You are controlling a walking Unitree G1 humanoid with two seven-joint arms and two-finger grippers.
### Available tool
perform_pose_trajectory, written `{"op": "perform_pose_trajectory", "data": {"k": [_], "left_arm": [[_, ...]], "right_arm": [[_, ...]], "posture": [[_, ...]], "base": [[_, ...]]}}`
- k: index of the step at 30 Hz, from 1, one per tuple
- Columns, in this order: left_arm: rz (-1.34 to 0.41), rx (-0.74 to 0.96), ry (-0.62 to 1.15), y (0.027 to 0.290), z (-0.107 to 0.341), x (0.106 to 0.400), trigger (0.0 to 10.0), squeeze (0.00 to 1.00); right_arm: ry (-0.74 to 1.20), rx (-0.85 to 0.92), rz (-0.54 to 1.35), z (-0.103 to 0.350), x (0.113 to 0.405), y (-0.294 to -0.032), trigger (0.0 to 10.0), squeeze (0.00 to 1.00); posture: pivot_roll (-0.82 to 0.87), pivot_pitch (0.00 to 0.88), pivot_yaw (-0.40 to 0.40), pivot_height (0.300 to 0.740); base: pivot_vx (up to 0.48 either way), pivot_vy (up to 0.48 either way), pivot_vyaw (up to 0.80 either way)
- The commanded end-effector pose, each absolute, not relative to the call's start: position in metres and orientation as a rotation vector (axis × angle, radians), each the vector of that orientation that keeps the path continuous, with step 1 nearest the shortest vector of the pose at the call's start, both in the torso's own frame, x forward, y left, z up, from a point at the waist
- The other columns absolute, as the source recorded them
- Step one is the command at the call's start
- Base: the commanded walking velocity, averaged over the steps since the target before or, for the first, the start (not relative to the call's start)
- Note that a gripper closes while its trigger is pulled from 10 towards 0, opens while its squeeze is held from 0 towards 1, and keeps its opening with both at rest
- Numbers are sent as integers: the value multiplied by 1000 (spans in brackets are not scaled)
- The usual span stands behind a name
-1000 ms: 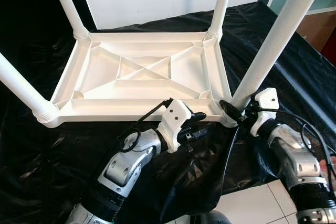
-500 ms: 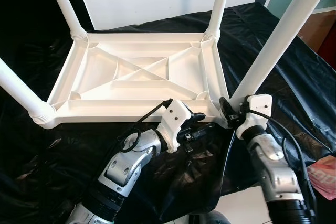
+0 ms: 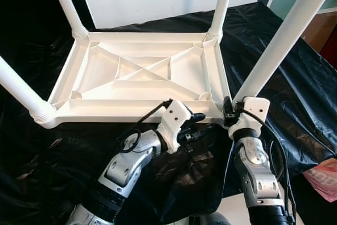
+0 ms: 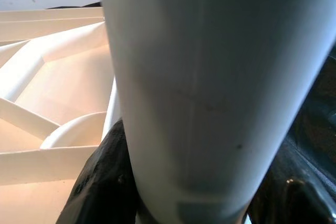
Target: Building children table
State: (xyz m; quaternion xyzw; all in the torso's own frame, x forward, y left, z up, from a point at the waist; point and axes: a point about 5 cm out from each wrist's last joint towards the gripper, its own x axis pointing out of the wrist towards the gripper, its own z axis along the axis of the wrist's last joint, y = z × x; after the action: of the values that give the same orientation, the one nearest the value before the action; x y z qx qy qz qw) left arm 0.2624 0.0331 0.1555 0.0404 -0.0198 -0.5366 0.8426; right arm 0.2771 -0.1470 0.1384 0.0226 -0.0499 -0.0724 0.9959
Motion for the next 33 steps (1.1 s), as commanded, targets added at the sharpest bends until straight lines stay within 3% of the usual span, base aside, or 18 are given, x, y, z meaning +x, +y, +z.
{"op": "perform_pose_trajectory", "data": {"k": [1, 17, 18, 31, 32, 33], "left_arm": [[-1173, 100, -36, 33, 153, 260, 10000, 0], [-1205, 130, -20, 31, 146, 252, 10000, 0], [-1207, 133, -17, 31, 145, 251, 10000, 0], [-1200, 165, 0, 44, 143, 252, 10000, 0], [-1198, 168, 0, 45, 143, 252, 10000, 0], [-1198, 170, 1, 46, 143, 253, 10000, 0]], "right_arm": [[-10, 27, -185, 121, 273, -154, 10000, 0], [-33, -14, -223, 128, 278, -171, 10000, 0], [-39, -19, -217, 128, 279, -172, 10000, 1000], [-102, -63, -44, 137, 279, -177, 10000, 1000], [-101, -67, -17, 137, 278, -180, 10000, 0], [-102, -72, -2, 137, 278, -182, 10000, 0]], "posture": [[-37, 137, -19, 740], [-38, 141, -27, 740], [-35, 141, -28, 740], [-39, 140, -22, 740], [-39, 140, -22, 740], [-39, 140, -22, 740]], "base": [[0, 0, 0], [0, 0, 0], [0, 0, 0], [0, 0, 0], [0, 0, 0], [0, 0, 0]]}}
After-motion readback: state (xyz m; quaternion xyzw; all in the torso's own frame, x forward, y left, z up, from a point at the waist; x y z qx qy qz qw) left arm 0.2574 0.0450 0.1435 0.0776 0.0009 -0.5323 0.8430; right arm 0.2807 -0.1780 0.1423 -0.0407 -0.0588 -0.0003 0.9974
